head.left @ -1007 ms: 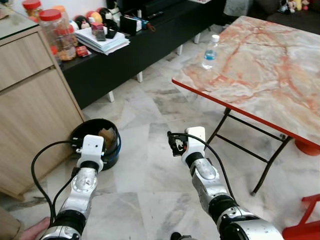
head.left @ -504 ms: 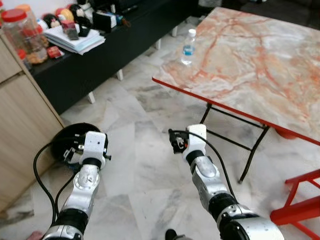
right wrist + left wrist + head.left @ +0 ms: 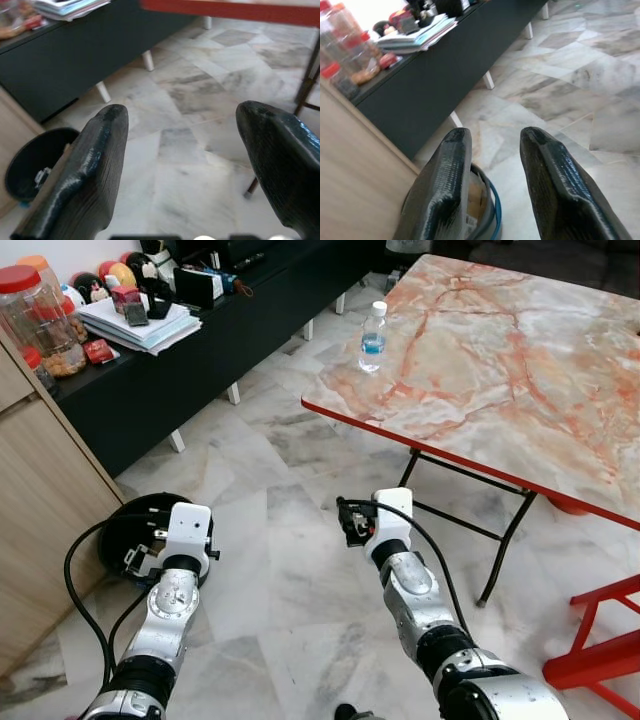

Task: Picking trash to rubbish bin

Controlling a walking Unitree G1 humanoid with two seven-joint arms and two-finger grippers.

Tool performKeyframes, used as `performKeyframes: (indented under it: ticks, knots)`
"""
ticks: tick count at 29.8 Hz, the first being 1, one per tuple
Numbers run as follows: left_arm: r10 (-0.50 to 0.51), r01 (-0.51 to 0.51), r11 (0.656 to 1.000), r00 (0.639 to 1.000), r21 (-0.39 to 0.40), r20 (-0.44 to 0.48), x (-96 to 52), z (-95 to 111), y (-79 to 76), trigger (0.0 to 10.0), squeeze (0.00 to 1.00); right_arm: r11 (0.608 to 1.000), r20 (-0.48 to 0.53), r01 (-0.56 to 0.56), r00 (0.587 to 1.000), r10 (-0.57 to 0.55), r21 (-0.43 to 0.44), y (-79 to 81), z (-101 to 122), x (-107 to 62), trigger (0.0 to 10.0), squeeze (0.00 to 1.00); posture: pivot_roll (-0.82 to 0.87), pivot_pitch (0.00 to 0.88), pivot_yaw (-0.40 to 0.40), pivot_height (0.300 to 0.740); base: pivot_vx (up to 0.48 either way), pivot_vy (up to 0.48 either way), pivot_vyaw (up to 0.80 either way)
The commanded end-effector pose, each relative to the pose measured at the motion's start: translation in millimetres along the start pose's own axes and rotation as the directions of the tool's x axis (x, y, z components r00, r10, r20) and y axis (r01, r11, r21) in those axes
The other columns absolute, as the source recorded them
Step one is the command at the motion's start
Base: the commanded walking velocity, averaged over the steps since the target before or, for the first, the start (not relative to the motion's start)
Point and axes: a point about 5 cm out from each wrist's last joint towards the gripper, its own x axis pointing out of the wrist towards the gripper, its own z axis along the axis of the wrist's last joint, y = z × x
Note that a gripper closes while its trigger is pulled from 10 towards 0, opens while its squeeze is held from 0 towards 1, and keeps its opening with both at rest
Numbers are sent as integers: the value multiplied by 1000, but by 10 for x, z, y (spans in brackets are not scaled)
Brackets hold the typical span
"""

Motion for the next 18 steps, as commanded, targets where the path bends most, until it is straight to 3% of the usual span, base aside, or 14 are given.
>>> performKeyframes:
  ticks: [1,7,16,18]
  knots:
    - [-15,15,1000,1000,-12,-14,-18,-11,-68,10000,0,1000,-8,20,1000,-20,0,-67,-16,-17,10000,0,136,153,0,740,0,0,-756]
    - [-21,21,1000,1000,21,-19,-32,-22,-77,10000,0,1000,-8,20,1000,-20,6,-50,-21,-17,10000,0,135,157,9,740,0,-400,-754]
    - [-20,20,1000,1000,0,-9,-8,19,-66,10000,0,1000,-4,19,1000,-19,11,-35,-21,-17,10000,0,133,156,14,740,0,0,-753]
    - [-14,15,1000,999,-21,29,2,91,-75,10000,0,999,27,19,999,-19,28,-41,19,-13,10000,0,135,155,17,740,0,0,0]
